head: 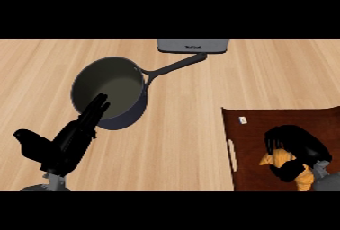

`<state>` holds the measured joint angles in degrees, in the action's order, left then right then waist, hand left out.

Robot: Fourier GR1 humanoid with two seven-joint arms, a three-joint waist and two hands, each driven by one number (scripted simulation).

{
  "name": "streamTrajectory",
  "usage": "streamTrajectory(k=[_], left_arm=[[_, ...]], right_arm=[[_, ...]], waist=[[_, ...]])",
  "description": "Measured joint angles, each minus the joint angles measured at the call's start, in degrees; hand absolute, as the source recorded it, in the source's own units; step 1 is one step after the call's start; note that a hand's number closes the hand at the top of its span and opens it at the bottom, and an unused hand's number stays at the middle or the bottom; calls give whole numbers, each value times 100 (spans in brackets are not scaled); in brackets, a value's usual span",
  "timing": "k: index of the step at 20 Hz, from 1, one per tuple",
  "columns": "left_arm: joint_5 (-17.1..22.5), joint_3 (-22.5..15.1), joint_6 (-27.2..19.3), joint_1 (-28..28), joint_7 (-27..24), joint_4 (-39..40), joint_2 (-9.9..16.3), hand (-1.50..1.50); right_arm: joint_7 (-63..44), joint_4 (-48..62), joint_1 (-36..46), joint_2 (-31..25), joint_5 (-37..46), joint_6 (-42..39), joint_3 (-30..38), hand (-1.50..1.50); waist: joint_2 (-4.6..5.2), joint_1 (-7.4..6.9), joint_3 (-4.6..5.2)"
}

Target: Pick the croissant from the tray and place it in the pot

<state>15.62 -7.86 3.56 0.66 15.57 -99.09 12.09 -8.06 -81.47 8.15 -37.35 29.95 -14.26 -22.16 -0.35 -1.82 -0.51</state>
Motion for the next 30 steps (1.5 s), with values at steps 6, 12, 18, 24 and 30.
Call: streamTrajectory(k=[6,12,18,24,30], left_arm=[[-15,26,3,-5,22,-9,-70,0],[-113,97,-32,-61,-22,-36,-111,0],[-89,168,-44,-113,45,-102,-139,0],[-123,131,-24,-124,55,-118,-204,0],[-111,88,15,-112,153,-163,-258,0]], right_arm=[[-3,230,1063,705,435,-328,-511,150],[-241,37,1542,935,727,-192,-308,150],[-444,-990,1566,792,571,24,316,150],[-572,-1846,2098,793,-83,-322,1000,150],[-1146,-2195,2840,1195,-907,-737,1474,150]], waist=[[-6,24,-4],[-31,132,-11],[-51,240,-9],[-47,223,-9],[-32,169,2]])
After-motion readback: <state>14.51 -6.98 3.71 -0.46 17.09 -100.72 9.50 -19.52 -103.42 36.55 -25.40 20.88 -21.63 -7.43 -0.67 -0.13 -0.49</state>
